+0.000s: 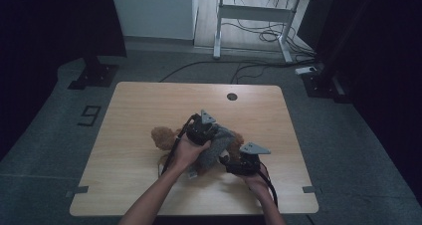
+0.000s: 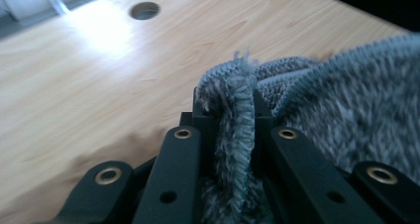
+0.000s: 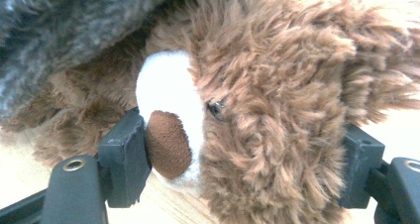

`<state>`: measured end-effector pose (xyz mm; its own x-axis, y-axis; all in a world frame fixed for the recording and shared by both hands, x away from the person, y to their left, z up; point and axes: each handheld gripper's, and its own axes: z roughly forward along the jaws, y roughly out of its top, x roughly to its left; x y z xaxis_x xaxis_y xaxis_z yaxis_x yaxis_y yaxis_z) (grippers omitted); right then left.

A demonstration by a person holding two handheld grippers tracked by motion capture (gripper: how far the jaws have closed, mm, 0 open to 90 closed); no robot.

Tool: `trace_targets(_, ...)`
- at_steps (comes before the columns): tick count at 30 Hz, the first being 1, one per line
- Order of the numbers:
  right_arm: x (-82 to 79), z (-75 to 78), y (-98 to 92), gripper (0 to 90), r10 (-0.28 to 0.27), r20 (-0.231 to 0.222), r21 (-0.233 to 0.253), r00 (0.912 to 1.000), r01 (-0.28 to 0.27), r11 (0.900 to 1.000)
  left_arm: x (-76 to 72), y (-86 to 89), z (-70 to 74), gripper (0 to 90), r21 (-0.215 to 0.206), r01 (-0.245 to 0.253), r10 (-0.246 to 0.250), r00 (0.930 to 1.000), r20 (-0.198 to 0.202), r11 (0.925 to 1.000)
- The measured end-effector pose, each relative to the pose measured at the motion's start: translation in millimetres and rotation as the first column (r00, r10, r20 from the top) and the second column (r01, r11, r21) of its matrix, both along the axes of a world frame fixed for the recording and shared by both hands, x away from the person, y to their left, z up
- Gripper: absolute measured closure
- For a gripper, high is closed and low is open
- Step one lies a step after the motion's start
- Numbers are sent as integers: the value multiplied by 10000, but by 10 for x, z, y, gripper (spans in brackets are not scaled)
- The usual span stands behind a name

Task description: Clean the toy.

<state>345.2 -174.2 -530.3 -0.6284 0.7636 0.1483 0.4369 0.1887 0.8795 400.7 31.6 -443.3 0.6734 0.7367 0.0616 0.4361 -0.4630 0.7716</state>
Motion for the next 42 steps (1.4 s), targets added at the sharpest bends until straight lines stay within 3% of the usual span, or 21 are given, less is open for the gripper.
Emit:
trace_targets(1, -1, -1, -1, 248, -2, 4, 4, 10000, 2, 10000, -14, 63, 8, 804, 75, -33, 33, 10000, 73, 10000)
trace_targets(4, -2, -3, -2, 250, -4, 9, 6, 10000, 4, 10000, -40, 253, 33, 802, -283, -180, 181, 9998, 0, 9994)
trace_targets(11, 0, -7, 4, 250, -98, 13, 97, 10000, 97, 9999, -50, 784, 101, 801, -382, -1024, 1027, 9947, 68, 9940)
trace_targets(14, -1, -9, 1, 250, -92, 5, 105, 10000, 92, 9999, -40, 1016, 87, 802, -214, -1508, 1509, 9885, 39, 9883)
trace_targets(18, 3, -9, -7, 250, -65, -16, 125, 10000, 65, 9999, -13, 1367, -25, 802, -432, -2140, 2124, 9764, -398, 9759)
trace_targets(21, 7, -9, -4, 250, -67, -16, 137, 10000, 67, 9999, -21, 1453, -73, 802, -619, -2326, 2298, 9720, -487, 9706)
trace_targets(24, 11, -11, -5, 251, -87, -22, 172, 10000, 87, 9998, -16, 1369, -35, 804, -646, -2165, 2151, 9762, -278, 9741)
trace_targets(28, 7, -12, -5, 251, -115, -18, 154, 9999, 115, 9998, 15, 1023, 29, 804, -376, -1507, 1503, 9886, -123, 9879)
trace_targets(34, 5, -12, -3, 251, -146, 23, 44, 9999, 145, 9999, 18, 455, 31, 804, -492, -651, 646, 9978, -119, 9967)
trace_targets(36, 10, -14, -12, 251, -127, 12, 62, 9999, 127, 9999, -2, 266, 30, 804, -620, -150, 133, 9995, -275, 9980)
trace_targets(38, 10, -13, -9, 251, -140, 7, 56, 9999, 140, 9999, -22, 128, 8, 802, -198, 25, -28, 9998, -181, 9998)
trace_targets(39, 10, -13, -9, 251, -146, 7, 55, 9999, 146, 9999, -38, 62, -12, 802, 176, -66, 65, 10000, 68, 9998)
trace_targets(42, 14, -20, -19, 251, -162, -16, 104, 9999, 162, 9998, -34, 83, -39, 802, 259, -185, 182, 9998, 126, 9995)
